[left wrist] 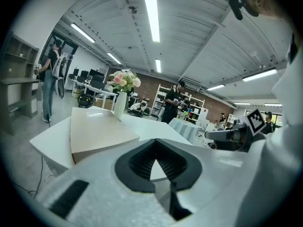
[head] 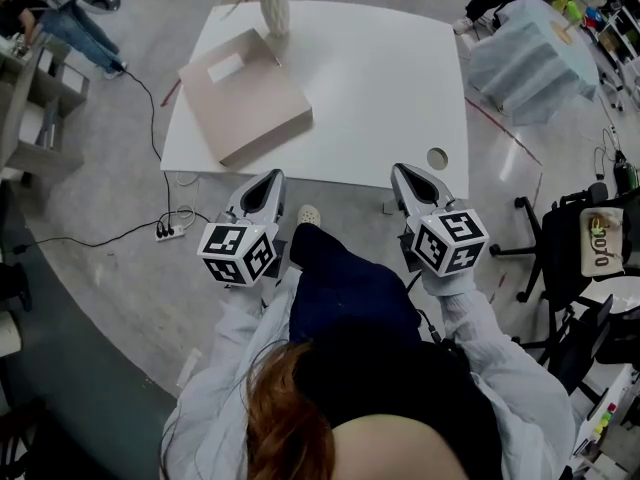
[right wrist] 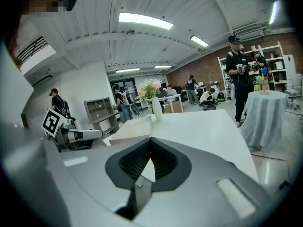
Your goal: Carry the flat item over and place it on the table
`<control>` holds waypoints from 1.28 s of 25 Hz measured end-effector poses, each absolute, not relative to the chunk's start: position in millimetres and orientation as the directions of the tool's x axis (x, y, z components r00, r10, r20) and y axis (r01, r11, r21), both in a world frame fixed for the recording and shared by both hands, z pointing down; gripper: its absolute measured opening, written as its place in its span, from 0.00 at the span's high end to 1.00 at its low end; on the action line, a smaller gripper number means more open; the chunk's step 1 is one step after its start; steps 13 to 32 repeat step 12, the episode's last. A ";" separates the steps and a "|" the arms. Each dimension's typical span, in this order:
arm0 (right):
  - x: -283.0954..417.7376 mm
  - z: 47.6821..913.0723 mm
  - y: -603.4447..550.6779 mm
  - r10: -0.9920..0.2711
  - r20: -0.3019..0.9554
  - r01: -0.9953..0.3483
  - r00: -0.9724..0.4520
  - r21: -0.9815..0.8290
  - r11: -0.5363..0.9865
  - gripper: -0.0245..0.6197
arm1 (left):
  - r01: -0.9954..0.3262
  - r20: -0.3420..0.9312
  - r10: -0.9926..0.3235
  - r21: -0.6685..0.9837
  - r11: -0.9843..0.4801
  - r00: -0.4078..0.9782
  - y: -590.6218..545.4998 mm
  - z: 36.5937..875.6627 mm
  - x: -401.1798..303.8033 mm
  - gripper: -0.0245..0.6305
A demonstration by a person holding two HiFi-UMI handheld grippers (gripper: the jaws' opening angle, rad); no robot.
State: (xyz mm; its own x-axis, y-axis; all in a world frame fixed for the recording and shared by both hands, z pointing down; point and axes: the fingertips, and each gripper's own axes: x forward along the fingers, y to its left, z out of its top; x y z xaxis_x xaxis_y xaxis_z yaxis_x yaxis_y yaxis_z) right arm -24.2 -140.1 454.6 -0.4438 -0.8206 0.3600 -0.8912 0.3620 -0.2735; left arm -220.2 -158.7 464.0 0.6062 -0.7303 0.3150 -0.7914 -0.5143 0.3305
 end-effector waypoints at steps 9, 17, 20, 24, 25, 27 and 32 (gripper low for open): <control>-40.1 454.2 -141.3 -0.811 0.351 -0.879 -0.468 -0.277 0.388 0.94 | -0.793 0.327 -0.726 0.323 -0.516 0.605 -154.1 469.0 -226.1 0.96; -45.3 453.9 -142.2 -0.804 0.352 -0.874 -0.479 -0.277 0.399 0.94 | -0.796 0.333 -0.726 0.322 -0.513 0.602 -154.7 470.3 -228.9 0.96; -45.3 453.9 -142.2 -0.804 0.352 -0.874 -0.479 -0.277 0.399 0.94 | -0.796 0.333 -0.726 0.322 -0.513 0.602 -154.7 470.3 -228.9 0.96; -45.3 453.9 -142.2 -0.804 0.352 -0.874 -0.479 -0.277 0.399 0.94 | -0.796 0.333 -0.726 0.322 -0.513 0.602 -154.7 470.3 -228.9 0.96; -45.3 453.9 -142.2 -0.804 0.352 -0.874 -0.479 -0.277 0.399 0.94 | -0.796 0.333 -0.726 0.322 -0.513 0.602 -154.7 470.3 -228.9 0.96; -45.3 453.9 -142.2 -0.804 0.352 -0.874 -0.479 -0.277 0.399 0.94 | -0.796 0.333 -0.726 0.322 -0.513 0.602 -154.7 470.3 -228.9 0.96; -45.3 453.9 -142.2 -0.804 0.352 -0.874 -0.479 -0.277 0.399 0.94 | -0.796 0.333 -0.726 0.322 -0.513 0.602 -154.7 470.3 -228.9 0.96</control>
